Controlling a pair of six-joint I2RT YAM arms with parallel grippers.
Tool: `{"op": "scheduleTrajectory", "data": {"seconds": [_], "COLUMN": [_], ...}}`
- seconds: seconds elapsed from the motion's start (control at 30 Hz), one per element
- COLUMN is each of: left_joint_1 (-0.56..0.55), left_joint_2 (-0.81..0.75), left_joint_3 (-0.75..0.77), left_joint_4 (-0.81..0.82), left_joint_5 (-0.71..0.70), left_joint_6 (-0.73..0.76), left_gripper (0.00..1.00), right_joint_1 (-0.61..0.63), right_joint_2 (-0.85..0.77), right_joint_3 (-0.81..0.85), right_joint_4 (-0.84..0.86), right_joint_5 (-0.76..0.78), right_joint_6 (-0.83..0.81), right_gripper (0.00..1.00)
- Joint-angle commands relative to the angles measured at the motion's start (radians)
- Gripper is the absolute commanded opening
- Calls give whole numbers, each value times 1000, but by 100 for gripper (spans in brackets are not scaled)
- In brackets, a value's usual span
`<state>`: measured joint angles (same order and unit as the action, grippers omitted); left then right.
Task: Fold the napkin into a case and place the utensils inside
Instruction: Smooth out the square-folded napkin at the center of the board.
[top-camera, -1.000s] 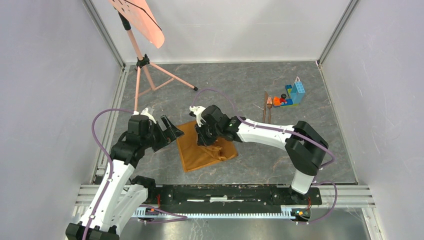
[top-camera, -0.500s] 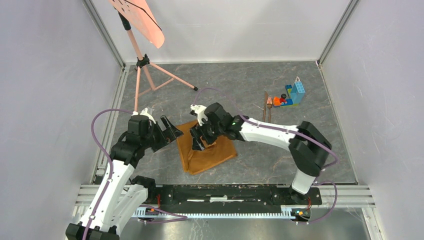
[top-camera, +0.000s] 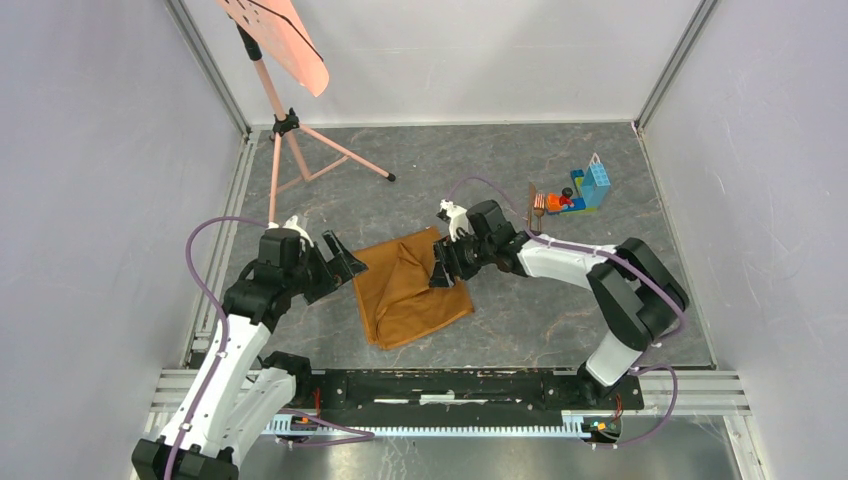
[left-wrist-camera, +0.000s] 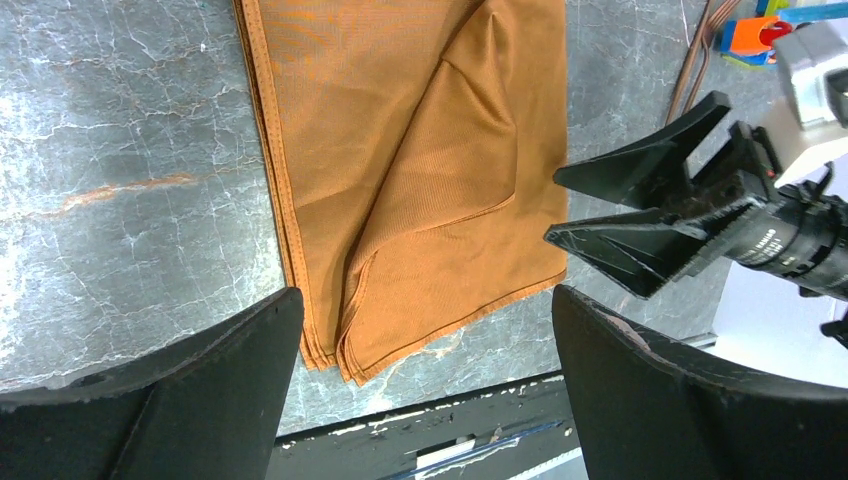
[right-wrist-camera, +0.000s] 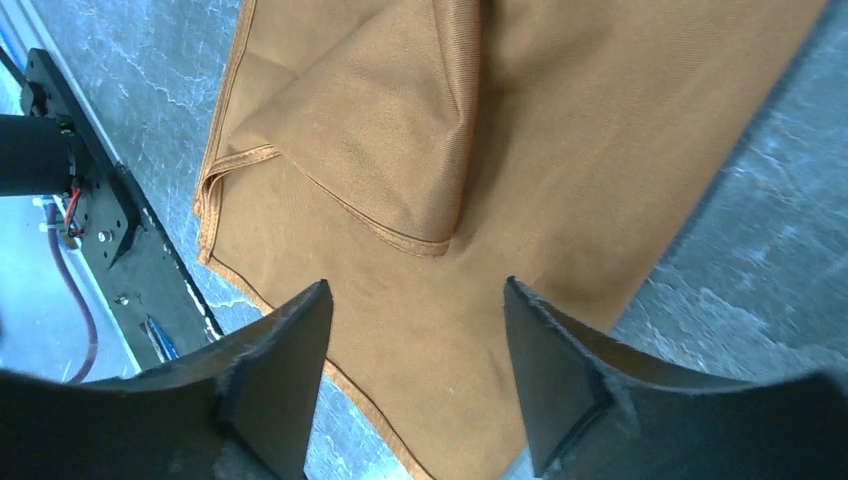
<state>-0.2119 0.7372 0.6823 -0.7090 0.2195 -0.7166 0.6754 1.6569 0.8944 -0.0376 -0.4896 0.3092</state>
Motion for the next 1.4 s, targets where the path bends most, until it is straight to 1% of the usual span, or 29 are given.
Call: {"op": "scheduleTrajectory", "data": {"seconds": [0.0, 0.03, 0.1, 0.17, 0.23, 0.3, 0.6, 0.67, 0.7, 0.73, 0.8, 0.9, 0.93, 1.0, 1.03, 1.13, 1.2, 1.27, 1.37], "left_joint_1": [-3, -3, -3, -3, -3, -3, -3, -4, -4, -3, -3, -3, -4, -3, -3, -3, -3, -3, -3], "left_joint_2": [-12, -15, -18, -22, -25, -26, -35, -36, -37, -38, -43, -57, -60, -64, -65, -77, -87, -91, -80], "left_joint_3": [46, 46, 46, 46, 48, 52, 56, 57, 60, 63, 66, 66, 67, 66, 68, 77, 83, 84, 77], "left_joint_4": [7, 7, 3, -3, -4, -4, -12, -14, -15, -20, -24, -29, -29, -34, -36, -53, -69, -74, -60], "left_joint_5": [14, 14, 14, 12, 12, 13, 15, 15, 14, 14, 8, 1, 0, -3, -3, -9, -22, -28, -14], "left_joint_6": [8, 6, 6, 6, 6, 6, 8, 7, 9, 9, 9, 4, 4, 1, -1, -2, 4, 6, 6], "left_gripper": [100, 100, 100, 100, 100, 100, 100, 100, 100, 100, 100, 100, 100, 100, 100, 100, 100, 100, 100], "right_joint_1": [-6, -5, -5, -5, -6, -3, 26, 41, 49, 59, 77, 112, 122, 147, 156, 162, 155, 144, 119], "right_joint_2": [54, 67, 83, 93, 107, 126, 172, 184, 189, 197, 217, 276, 299, 353, 387, 428, 391, 338, 244], "right_joint_3": [-11, -18, -24, -31, -32, -32, 3, 29, 48, 65, 86, 150, 188, 277, 332, 432, 434, 415, 336], "right_joint_4": [133, 153, 170, 187, 200, 218, 311, 320, 328, 345, 428, 570, 598, 611, 593, 566, 520, 413, 304], "right_joint_5": [-95, -104, -109, -101, -101, -113, -153, -157, -159, -161, -167, -166, -145, -100, -89, -119, -103, -63, -50], "right_joint_6": [19, 30, 35, 37, 36, 47, 129, 149, 162, 184, 268, 409, 435, 452, 452, 451, 404, 314, 215], "right_gripper": [65, 60, 54, 54, 57, 58, 36, 30, 25, 21, 16, 12, 12, 25, 36, 50, 56, 62, 66]}}
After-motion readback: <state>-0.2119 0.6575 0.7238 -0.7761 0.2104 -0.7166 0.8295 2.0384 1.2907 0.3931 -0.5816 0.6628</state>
